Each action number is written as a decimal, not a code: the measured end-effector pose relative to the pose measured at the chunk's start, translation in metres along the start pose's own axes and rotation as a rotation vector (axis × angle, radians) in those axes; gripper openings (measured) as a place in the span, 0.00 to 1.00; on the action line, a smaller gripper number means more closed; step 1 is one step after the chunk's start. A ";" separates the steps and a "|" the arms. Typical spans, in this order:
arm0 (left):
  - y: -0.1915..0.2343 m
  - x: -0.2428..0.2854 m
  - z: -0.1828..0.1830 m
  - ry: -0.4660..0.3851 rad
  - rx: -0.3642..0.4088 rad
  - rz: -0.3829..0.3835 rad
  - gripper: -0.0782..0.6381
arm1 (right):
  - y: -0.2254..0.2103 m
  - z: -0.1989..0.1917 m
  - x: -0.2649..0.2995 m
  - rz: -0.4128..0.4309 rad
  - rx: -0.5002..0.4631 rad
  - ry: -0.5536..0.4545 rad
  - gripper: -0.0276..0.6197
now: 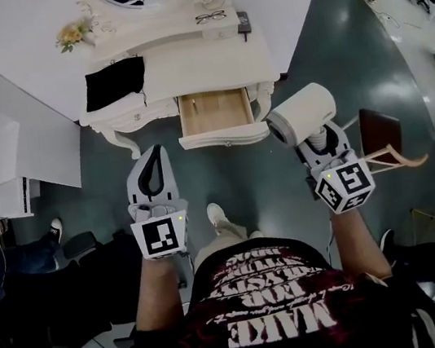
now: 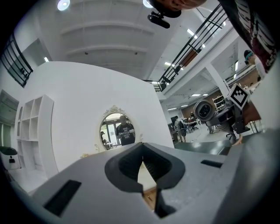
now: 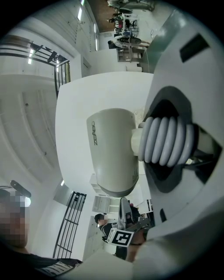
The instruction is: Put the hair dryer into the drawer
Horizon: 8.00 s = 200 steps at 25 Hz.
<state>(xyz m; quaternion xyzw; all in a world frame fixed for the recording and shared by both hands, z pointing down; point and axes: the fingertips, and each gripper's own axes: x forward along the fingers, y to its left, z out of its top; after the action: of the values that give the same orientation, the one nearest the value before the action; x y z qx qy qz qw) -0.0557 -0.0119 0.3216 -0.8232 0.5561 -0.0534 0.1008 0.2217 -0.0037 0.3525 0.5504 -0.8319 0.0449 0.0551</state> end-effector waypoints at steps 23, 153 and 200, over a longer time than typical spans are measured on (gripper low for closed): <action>0.086 0.103 -0.038 0.010 -0.045 -0.078 0.12 | 0.011 0.020 0.133 -0.015 -0.007 0.024 0.38; 0.148 0.176 -0.162 0.369 -0.122 0.085 0.12 | -0.017 -0.488 0.393 0.278 0.039 1.149 0.44; 0.127 0.091 -0.046 0.052 -0.156 -0.145 0.12 | 0.039 -0.023 0.201 0.024 -0.065 0.062 0.05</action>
<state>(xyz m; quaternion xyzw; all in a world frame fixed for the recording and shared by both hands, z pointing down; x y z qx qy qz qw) -0.1454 -0.1465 0.3358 -0.8651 0.4999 -0.0384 0.0177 0.1090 -0.1691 0.4028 0.5366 -0.8374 0.0352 0.0982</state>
